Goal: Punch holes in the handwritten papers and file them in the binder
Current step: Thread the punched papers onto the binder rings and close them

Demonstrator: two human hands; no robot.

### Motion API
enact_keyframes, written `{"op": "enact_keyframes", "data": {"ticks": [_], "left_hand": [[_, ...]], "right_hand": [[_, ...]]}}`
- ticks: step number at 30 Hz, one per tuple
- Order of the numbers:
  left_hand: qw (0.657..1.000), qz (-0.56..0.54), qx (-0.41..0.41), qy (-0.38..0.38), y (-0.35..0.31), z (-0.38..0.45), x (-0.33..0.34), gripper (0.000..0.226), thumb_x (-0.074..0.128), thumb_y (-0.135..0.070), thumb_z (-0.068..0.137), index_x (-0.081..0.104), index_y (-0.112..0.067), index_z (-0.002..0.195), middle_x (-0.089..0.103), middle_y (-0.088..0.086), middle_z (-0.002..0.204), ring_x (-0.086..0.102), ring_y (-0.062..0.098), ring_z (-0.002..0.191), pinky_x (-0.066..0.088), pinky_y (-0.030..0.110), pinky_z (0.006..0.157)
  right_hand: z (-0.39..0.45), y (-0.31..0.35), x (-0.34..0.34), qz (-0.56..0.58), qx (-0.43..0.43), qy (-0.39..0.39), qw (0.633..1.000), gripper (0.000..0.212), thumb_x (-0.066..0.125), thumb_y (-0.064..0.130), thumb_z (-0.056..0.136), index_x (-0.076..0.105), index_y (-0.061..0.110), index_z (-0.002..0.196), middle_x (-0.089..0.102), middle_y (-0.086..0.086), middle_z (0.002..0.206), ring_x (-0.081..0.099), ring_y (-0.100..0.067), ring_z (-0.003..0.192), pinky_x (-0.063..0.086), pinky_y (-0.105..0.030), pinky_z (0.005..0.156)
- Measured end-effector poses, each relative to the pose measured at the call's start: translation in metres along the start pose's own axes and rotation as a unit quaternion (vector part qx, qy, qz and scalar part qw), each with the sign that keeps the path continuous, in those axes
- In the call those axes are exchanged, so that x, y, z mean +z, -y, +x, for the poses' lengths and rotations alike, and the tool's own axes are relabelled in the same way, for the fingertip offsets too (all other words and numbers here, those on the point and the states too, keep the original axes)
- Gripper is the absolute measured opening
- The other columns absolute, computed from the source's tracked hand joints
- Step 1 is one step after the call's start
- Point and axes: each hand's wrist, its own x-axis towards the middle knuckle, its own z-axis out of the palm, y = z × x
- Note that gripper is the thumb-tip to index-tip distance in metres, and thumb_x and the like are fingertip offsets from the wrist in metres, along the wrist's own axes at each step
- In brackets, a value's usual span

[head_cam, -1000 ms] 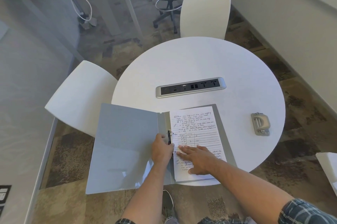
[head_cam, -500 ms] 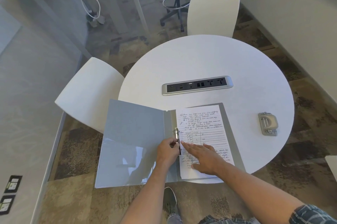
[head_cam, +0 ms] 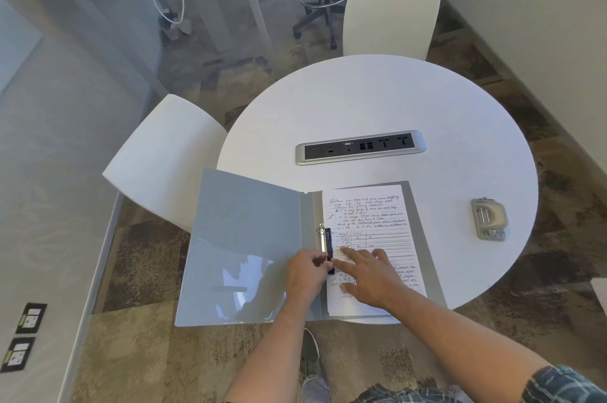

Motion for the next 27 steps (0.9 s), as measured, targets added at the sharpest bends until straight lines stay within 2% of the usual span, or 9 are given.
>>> {"op": "enact_keyframes", "data": {"ticks": [2, 5, 6, 9, 12, 16, 19, 23, 27], "left_hand": [[1.0, 0.018, 0.012, -0.017, -0.001, -0.003, 0.0, 0.016, 0.082, -0.025, 0.084, 0.071, -0.037, 0.081, 0.066, -0.021, 0.076, 0.066, 0.001, 0.076, 0.052, 0.018, 0.067], [0.998, 0.05, 0.023, -0.025, 0.001, -0.005, -0.001, 0.006, 0.075, -0.024, 0.09, 0.078, -0.028, 0.087, 0.069, -0.015, 0.083, 0.068, 0.008, 0.078, 0.06, 0.033, 0.074], [0.997, 0.06, 0.031, -0.025, 0.001, -0.006, -0.001, 0.009, 0.072, -0.022, 0.092, 0.079, -0.025, 0.087, 0.069, -0.014, 0.082, 0.068, 0.01, 0.077, 0.06, 0.036, 0.074], [0.995, 0.079, 0.044, -0.033, -0.001, -0.008, 0.0, 0.014, 0.069, -0.019, 0.094, 0.08, -0.022, 0.086, 0.067, -0.012, 0.078, 0.067, 0.012, 0.074, 0.06, 0.037, 0.071], [0.993, 0.098, 0.049, -0.036, -0.004, -0.01, 0.0, 0.015, 0.067, -0.019, 0.095, 0.081, -0.021, 0.09, 0.073, -0.006, 0.084, 0.067, 0.014, 0.075, 0.059, 0.036, 0.07], [0.99, 0.128, 0.055, -0.035, -0.005, -0.012, 0.002, 0.019, 0.062, -0.02, 0.095, 0.079, -0.021, 0.088, 0.073, -0.005, 0.082, 0.067, 0.014, 0.073, 0.059, 0.036, 0.067], [0.988, 0.138, 0.052, -0.035, -0.003, -0.013, 0.004, 0.021, 0.059, -0.021, 0.096, 0.078, -0.021, 0.087, 0.073, -0.005, 0.081, 0.067, 0.014, 0.073, 0.059, 0.037, 0.067], [0.985, 0.158, 0.058, -0.036, 0.0, -0.013, 0.007, 0.023, 0.058, -0.022, 0.097, 0.075, -0.019, 0.082, 0.071, -0.004, 0.077, 0.066, 0.015, 0.072, 0.058, 0.038, 0.067], [0.982, 0.168, 0.07, -0.044, 0.0, -0.015, 0.01, 0.022, 0.056, -0.019, 0.098, 0.071, -0.014, 0.083, 0.068, -0.001, 0.081, 0.064, 0.018, 0.074, 0.057, 0.039, 0.067]], "right_hand": [[0.004, 0.002, -0.005, 0.003, 0.0, -0.007, 1.0, 0.06, 0.043, 0.059, 0.103, 0.034, 0.038, 0.159, 0.019, 0.001, 0.173, 0.033, -0.025, 0.151, 0.022, -0.052, 0.119], [0.01, 0.005, -0.011, -0.01, -0.028, -0.024, 0.999, 0.061, 0.05, 0.057, 0.101, 0.044, 0.027, 0.154, 0.01, 0.001, 0.175, 0.038, -0.024, 0.148, 0.031, -0.047, 0.116], [0.011, 0.006, -0.011, -0.011, -0.04, -0.024, 0.999, 0.063, 0.053, 0.056, 0.1, 0.043, 0.023, 0.154, 0.01, 0.002, 0.175, 0.039, -0.023, 0.147, 0.033, -0.045, 0.115], [0.014, 0.007, -0.011, -0.004, -0.046, -0.022, 0.999, 0.069, 0.056, 0.053, 0.1, 0.036, 0.02, 0.157, 0.025, 0.001, 0.172, 0.04, -0.022, 0.147, 0.034, -0.042, 0.116], [0.016, 0.007, -0.01, 0.003, -0.03, -0.044, 0.999, 0.066, 0.056, 0.056, 0.099, 0.039, 0.022, 0.153, 0.043, 0.004, 0.162, 0.046, -0.021, 0.142, 0.037, -0.041, 0.112], [0.021, 0.008, -0.008, 0.029, -0.019, -0.071, 0.997, 0.063, 0.056, 0.057, 0.099, 0.043, 0.024, 0.151, 0.052, 0.007, 0.154, 0.049, -0.018, 0.139, 0.039, -0.039, 0.11], [0.025, 0.008, -0.006, 0.048, -0.017, -0.075, 0.996, 0.063, 0.056, 0.056, 0.099, 0.044, 0.025, 0.153, 0.048, 0.008, 0.158, 0.047, -0.017, 0.142, 0.038, -0.037, 0.113], [0.027, 0.003, -0.002, 0.071, -0.002, -0.058, 0.996, 0.074, 0.053, 0.059, 0.099, 0.036, 0.02, 0.16, 0.032, 0.006, 0.168, 0.037, -0.019, 0.149, 0.033, -0.038, 0.119], [0.027, -0.002, 0.003, 0.049, -0.003, -0.055, 0.997, 0.075, 0.046, 0.063, 0.101, 0.031, 0.023, 0.162, 0.025, 0.008, 0.17, 0.034, -0.02, 0.15, 0.029, -0.04, 0.119]]}}
